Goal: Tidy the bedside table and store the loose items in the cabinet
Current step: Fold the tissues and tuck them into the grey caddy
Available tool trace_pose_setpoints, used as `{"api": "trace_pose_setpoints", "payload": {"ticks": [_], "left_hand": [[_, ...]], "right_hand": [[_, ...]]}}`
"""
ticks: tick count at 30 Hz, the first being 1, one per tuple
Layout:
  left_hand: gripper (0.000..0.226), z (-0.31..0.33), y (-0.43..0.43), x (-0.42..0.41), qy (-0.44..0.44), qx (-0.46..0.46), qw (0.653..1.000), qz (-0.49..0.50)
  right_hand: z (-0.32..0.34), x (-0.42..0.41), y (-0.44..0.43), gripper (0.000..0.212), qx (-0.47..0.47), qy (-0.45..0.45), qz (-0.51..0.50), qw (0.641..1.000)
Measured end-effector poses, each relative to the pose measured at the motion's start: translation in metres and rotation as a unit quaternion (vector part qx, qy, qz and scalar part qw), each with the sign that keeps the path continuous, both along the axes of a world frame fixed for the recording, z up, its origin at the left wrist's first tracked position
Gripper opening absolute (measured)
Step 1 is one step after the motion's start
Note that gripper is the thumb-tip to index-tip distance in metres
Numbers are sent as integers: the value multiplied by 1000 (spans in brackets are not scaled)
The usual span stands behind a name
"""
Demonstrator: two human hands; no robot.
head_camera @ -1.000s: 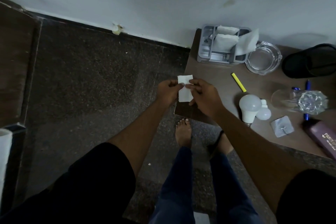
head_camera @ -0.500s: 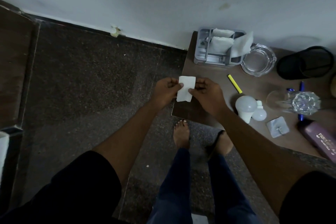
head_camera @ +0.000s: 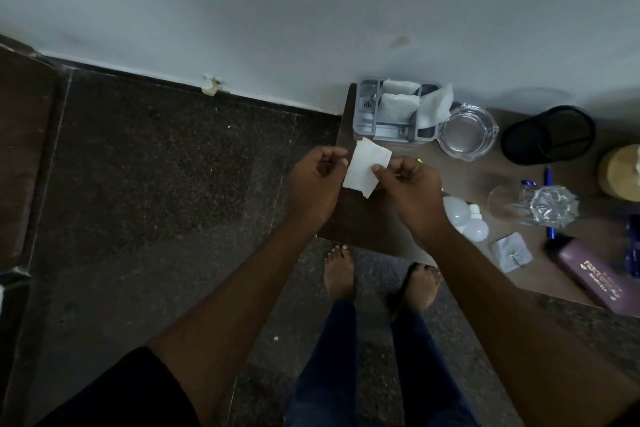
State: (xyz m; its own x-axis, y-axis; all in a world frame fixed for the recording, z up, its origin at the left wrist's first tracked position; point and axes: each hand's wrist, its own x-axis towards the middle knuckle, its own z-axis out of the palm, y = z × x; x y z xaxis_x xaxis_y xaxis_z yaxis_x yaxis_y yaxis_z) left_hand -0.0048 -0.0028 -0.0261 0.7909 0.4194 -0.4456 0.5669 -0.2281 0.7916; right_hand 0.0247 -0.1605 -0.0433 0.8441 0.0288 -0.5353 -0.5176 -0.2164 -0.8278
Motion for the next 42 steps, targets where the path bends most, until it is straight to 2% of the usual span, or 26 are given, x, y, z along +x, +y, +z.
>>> {"api": "trace_pose_setpoints", "payload": {"ticks": [5, 9, 13, 19, 22, 27, 32, 38, 42], "left_hand": [[26, 29, -28, 8, -60, -31, 998, 15], [31, 46, -42, 13, -103, -55, 992, 50], [35, 51, -45, 18, -113, -91, 986, 80], [41, 53, -37, 29, -138, -99, 983, 68], [42, 50, -33, 38, -138, -101, 983, 71], [41, 40, -29, 56, -132, -132, 979, 81], [39, 32, -29, 68, -129, -133, 979, 89], [41, 15, -22, 74, -89, -100, 990, 54], [44, 9, -16, 76, -53, -81, 995, 34]], "right_hand": [[33, 4, 6, 2, 12, -65, -60, 996], [53, 10, 13, 7, 39, -93, -67, 993], [62, 12, 16, 20, 75, -86, -57, 992], [62, 19, 19, 44, -22, -159, 50, 986], [54, 27, 20, 53, -68, -168, 99, 979], [45, 43, 22, 61, -85, -180, 134, 971], [38, 56, 22, 59, -105, -199, 154, 962], [23, 60, 25, 63, -100, -150, 162, 970], [14, 62, 26, 58, -103, -148, 172, 969]]}}
